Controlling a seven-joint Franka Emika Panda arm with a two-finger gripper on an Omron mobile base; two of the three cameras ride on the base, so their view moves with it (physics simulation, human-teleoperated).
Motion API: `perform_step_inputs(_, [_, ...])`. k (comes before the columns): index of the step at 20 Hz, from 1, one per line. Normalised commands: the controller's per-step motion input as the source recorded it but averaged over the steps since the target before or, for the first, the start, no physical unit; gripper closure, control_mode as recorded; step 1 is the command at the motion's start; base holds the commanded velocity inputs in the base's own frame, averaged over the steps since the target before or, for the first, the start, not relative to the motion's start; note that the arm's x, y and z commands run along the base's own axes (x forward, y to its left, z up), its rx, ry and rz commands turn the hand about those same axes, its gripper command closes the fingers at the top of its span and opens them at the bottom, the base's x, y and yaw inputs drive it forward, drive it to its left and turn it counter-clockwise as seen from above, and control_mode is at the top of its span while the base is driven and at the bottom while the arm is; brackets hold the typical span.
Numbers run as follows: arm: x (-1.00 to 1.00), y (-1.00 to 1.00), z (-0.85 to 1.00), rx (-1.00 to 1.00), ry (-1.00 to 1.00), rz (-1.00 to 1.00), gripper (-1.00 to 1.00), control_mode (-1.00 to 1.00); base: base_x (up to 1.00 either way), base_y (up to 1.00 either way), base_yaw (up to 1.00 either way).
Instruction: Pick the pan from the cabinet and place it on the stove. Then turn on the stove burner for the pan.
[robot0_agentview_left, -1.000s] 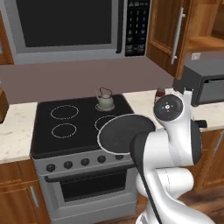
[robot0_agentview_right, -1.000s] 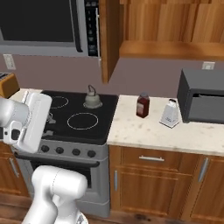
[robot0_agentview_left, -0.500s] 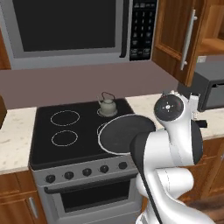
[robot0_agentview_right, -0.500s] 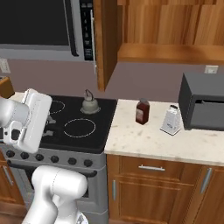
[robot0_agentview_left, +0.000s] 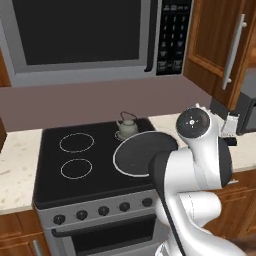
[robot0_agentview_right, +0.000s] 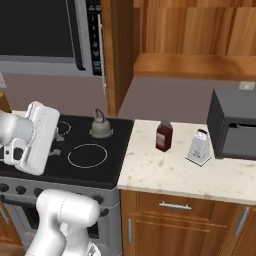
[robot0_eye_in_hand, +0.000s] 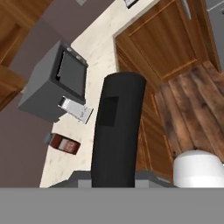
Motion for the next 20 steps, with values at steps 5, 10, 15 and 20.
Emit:
perform_step_inputs(5, [0.0, 0.0, 0.0, 0.0, 0.0, 0.0, 1.0, 1.0, 0.26, 0.28, 0.08])
perform_step_inputs(10, [0.0, 0.0, 0.0, 0.0, 0.0, 0.0, 1.0, 1.0, 0.12, 0.29, 0.1])
perform_step_inputs(15, [0.0, 0.0, 0.0, 0.0, 0.0, 0.0, 1.0, 1.0, 0.1, 0.32, 0.09])
perform_step_inputs(20, [0.0, 0.0, 0.0, 0.0, 0.0, 0.0, 1.0, 1.0, 0.47, 0.25, 0.04])
